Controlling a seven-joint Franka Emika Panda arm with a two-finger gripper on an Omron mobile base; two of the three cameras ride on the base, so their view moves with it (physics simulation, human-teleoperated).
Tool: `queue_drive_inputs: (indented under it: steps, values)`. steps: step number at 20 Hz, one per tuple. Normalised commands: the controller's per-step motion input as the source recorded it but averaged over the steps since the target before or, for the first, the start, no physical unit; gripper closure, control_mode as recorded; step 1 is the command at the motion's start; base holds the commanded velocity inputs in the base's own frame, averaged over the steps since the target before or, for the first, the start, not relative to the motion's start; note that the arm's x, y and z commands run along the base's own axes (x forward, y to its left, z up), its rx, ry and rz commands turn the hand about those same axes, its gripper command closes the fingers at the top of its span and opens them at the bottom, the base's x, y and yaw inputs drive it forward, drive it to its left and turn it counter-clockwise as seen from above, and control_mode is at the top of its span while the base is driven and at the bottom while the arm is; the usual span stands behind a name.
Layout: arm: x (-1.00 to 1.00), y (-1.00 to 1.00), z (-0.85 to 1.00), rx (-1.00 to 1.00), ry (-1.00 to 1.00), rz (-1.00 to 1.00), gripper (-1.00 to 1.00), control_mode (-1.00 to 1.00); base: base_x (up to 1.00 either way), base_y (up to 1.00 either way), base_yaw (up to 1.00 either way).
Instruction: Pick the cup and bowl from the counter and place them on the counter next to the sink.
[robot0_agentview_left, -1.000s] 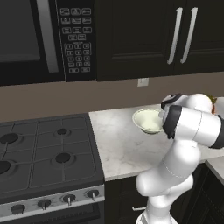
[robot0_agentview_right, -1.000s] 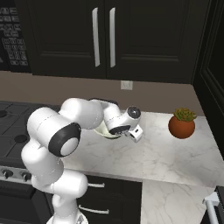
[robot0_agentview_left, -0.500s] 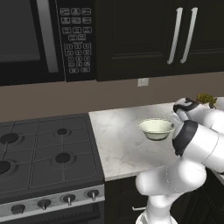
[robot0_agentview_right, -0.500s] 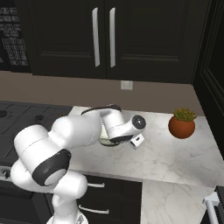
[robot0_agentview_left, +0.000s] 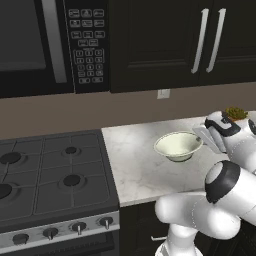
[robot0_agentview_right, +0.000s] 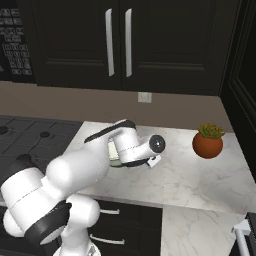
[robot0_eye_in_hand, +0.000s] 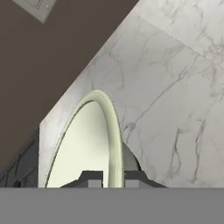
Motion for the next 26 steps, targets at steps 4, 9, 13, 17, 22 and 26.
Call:
queue_drive_inputs:
  steps: [4,9,13,17,22,26]
  values:
    - [-0.07,0.16,0.26,0.05,-0.07,0.00,1.00,-1.00,0.00,0.00,0.00]
    - [-0.34,0.14,0.34,0.02,-0.01,0.00,1.00,-1.00,0.00,0.00,0.00]
    - [-0.37,0.23,0.52,-0.04,0.00,0.00,1.00,-1.00,0.00,0.00,0.00]
    - [-0.38,0.21,0.51,-0.01,0.02,0.00,1.00,-1.00,0.00,0.00,0.00]
    - [-0.19,0.25,0.23,0.01,0.00,0.00,1.00,-1.00,0.00,0.00,0.00]
    - [-0.09,0.24,0.00,0.06,0.00,0.00,1.00,-1.00,0.00,0.00,0.00]
